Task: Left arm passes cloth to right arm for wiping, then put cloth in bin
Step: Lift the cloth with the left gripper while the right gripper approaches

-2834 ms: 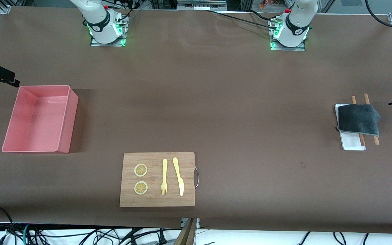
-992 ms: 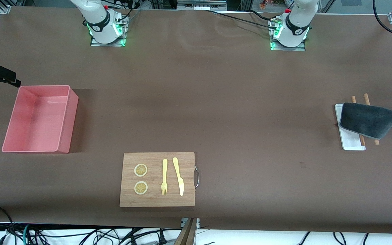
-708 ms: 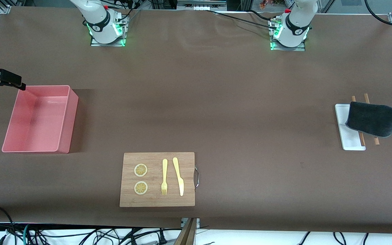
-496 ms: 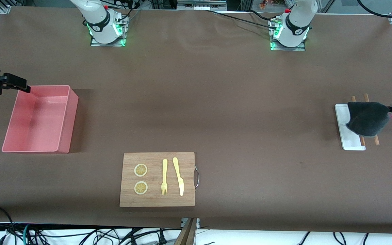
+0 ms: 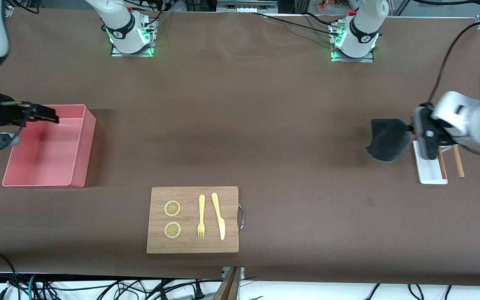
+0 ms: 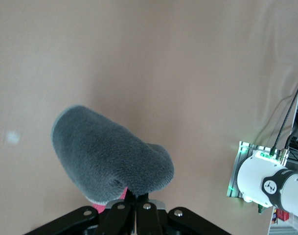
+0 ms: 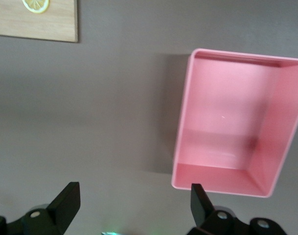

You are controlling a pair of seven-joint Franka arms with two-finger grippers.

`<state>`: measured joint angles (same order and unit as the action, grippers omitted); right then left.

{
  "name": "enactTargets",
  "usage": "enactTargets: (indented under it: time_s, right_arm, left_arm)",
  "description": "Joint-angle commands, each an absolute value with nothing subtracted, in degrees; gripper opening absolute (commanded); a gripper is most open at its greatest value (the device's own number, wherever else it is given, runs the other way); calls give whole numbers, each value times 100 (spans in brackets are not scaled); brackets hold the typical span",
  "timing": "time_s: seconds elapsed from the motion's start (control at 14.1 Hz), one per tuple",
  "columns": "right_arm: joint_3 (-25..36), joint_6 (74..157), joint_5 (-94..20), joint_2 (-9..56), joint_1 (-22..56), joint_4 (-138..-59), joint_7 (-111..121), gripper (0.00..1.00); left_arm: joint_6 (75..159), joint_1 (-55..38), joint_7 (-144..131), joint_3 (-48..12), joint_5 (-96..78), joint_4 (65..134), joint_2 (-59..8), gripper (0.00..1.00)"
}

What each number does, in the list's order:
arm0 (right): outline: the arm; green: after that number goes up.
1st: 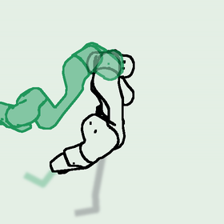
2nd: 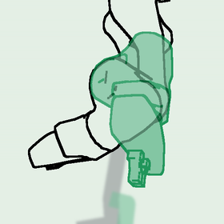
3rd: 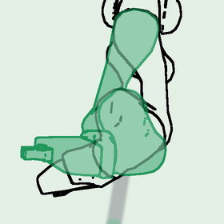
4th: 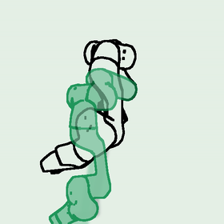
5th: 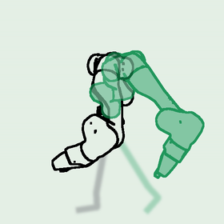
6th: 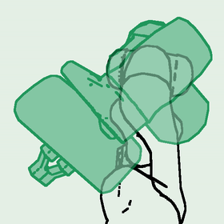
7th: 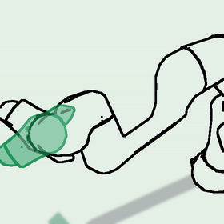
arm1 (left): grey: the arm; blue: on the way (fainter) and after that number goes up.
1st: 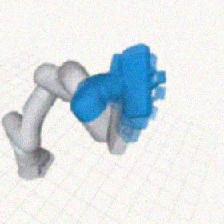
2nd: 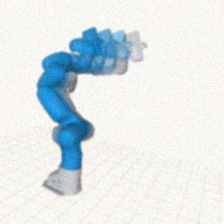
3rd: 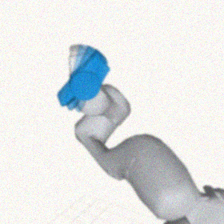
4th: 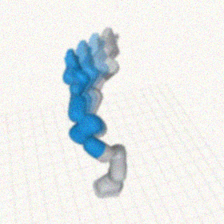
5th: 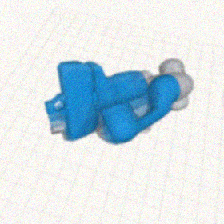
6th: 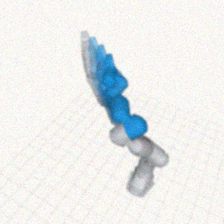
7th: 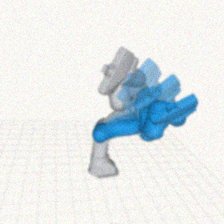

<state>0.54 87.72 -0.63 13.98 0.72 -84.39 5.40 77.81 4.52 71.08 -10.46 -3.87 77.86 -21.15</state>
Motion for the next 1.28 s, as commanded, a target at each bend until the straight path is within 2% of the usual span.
enactTargets:
  time_s: [0.0,0.28,0.64,0.99,1.2]
  right_arm:
    - [70,9087,-141,1608,394,-8473,-86,100]
    - [70,9448,-490,1907,834,-8473,-1007,100]
    - [62,9903,-1660,2302,1018,-8473,-2029,100]
    - [62,10757,-1740,2732,1756,-8473,-3293,100]
    - [62,11292,-1845,2935,2039,-8473,-3866,100]
  left_arm:
    - [7761,20,6874,-1142,-658,7805,-2161,0]
    - [8602,-894,6890,-1151,-974,7699,-2302,0]
    - [10061,-1335,7397,-1151,-2634,7682,-2644,0]
    - [11423,-1888,8631,-1151,-3665,7769,-2962,0]
    - [11777,-2109,8674,-1151,-4031,7831,-2971,0]
